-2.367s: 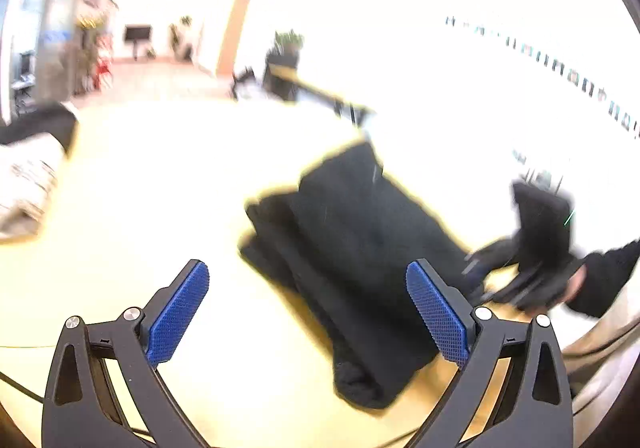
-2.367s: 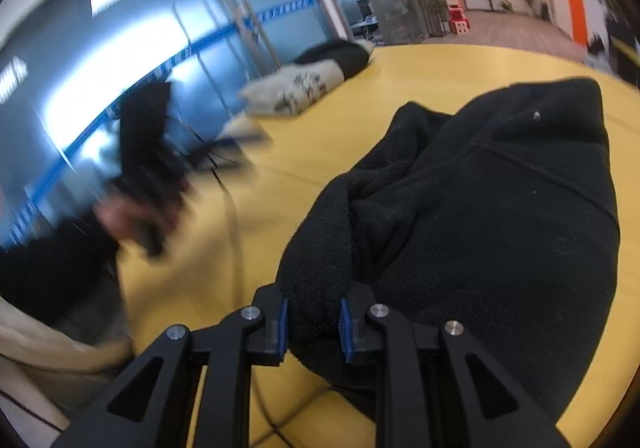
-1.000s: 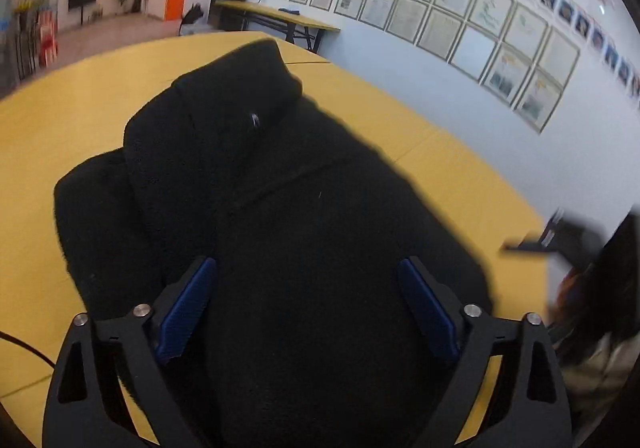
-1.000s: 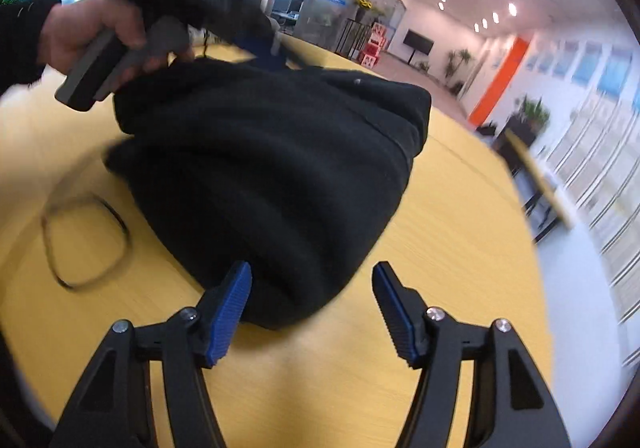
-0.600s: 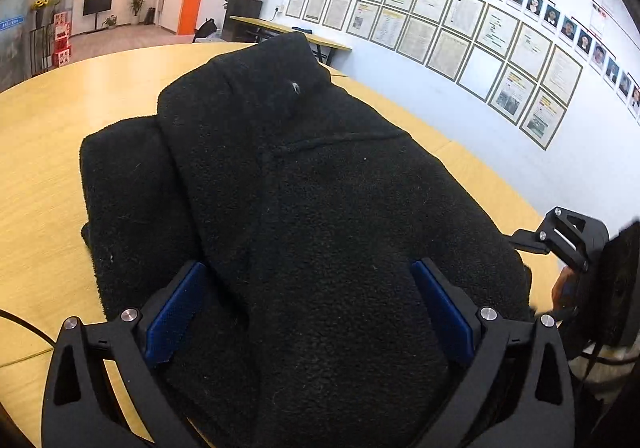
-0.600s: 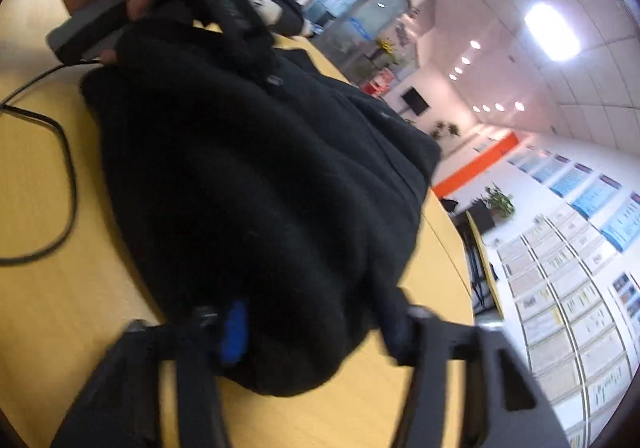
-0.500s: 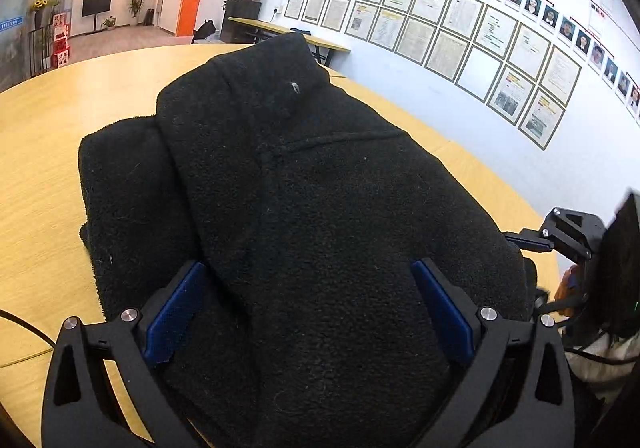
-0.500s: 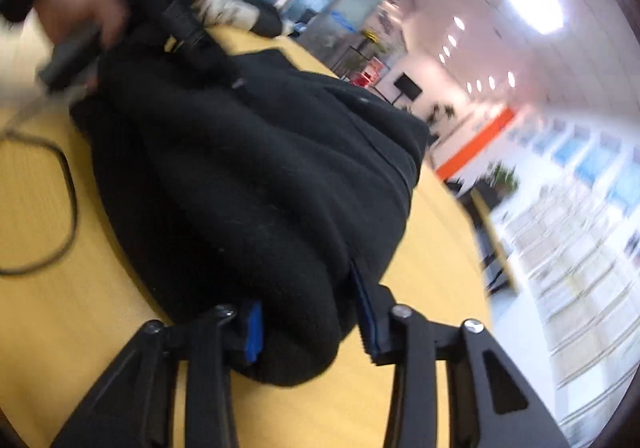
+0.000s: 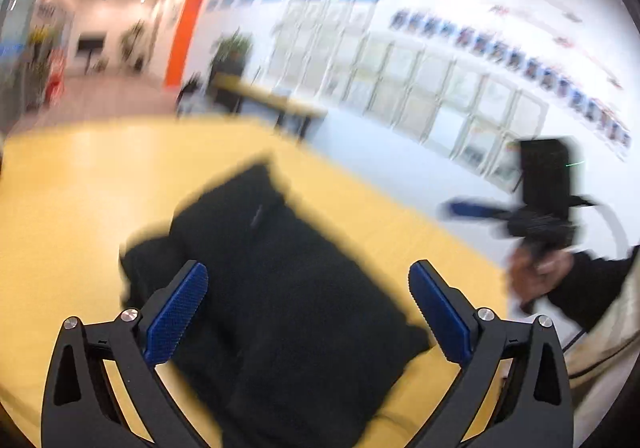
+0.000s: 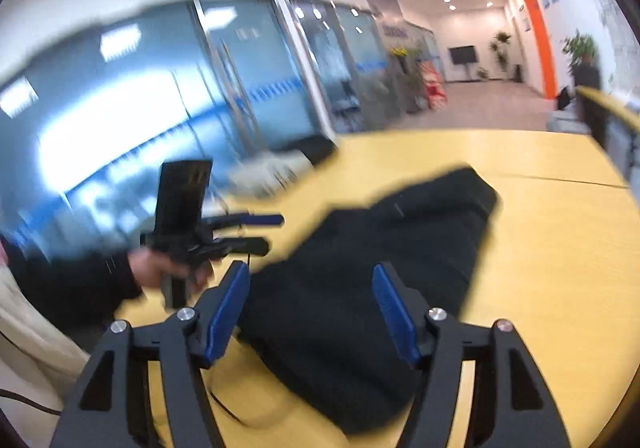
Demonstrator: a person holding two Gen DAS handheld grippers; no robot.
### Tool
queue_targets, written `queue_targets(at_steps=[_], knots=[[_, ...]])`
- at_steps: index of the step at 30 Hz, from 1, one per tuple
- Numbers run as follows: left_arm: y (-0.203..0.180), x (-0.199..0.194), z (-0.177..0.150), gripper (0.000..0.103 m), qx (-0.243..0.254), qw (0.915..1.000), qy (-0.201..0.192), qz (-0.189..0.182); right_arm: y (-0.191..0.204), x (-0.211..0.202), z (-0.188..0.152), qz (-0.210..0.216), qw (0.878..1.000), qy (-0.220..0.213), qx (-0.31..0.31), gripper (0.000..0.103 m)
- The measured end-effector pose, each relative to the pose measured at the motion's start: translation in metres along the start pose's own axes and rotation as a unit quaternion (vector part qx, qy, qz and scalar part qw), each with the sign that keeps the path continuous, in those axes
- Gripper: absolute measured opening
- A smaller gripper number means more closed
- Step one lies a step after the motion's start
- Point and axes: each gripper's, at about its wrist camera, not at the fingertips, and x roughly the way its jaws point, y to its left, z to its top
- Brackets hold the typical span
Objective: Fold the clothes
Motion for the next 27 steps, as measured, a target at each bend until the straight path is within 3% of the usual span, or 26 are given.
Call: queue_targets(at_steps=[2,3,6,8,9,11,14,17,20,24,27], knots=[[-0.027,0.005,0.025,0.103,0.043,0.9986,-0.025,-0.016,-0.007,-0.011,0.004,0.022,0.999,-0.029,0.026,0.068],[-0.033,0.017,0.032,0.103,0.057,0.9981,-0.015,-0.019,-0.008,-0.019,0.001,0.026,0.998,-0.042,0.038,0.068],[-0.022,0.08,0.022,0.103,0.04,0.9967,0.07,-0.008,-0.011,-0.038,-0.007,0.019,0.995,-0.078,0.067,0.068],[0.002,0.125,-0.007,0.1,-0.01,0.9893,0.144,0.018,-0.015,-0.06,-0.015,0.008,0.993,-0.087,0.079,0.068],[0.017,0.141,-0.026,0.093,-0.04,0.9832,0.176,0.029,-0.018,-0.073,-0.019,0.001,0.992,-0.091,0.084,0.068],[0.029,0.136,-0.049,0.09,-0.04,0.9891,0.137,0.037,-0.021,-0.084,-0.027,-0.018,0.992,-0.082,0.09,0.071],[0.033,0.121,-0.062,0.084,-0.037,0.9921,0.112,0.043,-0.027,-0.1,-0.037,-0.04,0.993,-0.058,0.097,0.073],[0.032,0.117,-0.068,0.083,-0.026,0.9929,0.104,0.052,-0.039,-0.081,-0.036,-0.071,0.992,-0.027,0.099,0.073],[0.029,0.115,-0.053,0.082,-0.041,0.9906,0.118,0.056,-0.047,-0.053,-0.026,-0.098,0.991,0.009,0.089,0.073],[0.031,0.089,-0.038,0.103,-0.075,0.986,0.118,0.091,-0.054,-0.021,-0.019,-0.116,0.988,0.067,0.077,0.078],[0.043,0.058,-0.036,0.103,-0.099,0.9773,0.118,0.146,-0.072,-0.022,-0.033,-0.115,0.981,0.111,0.107,0.082]])
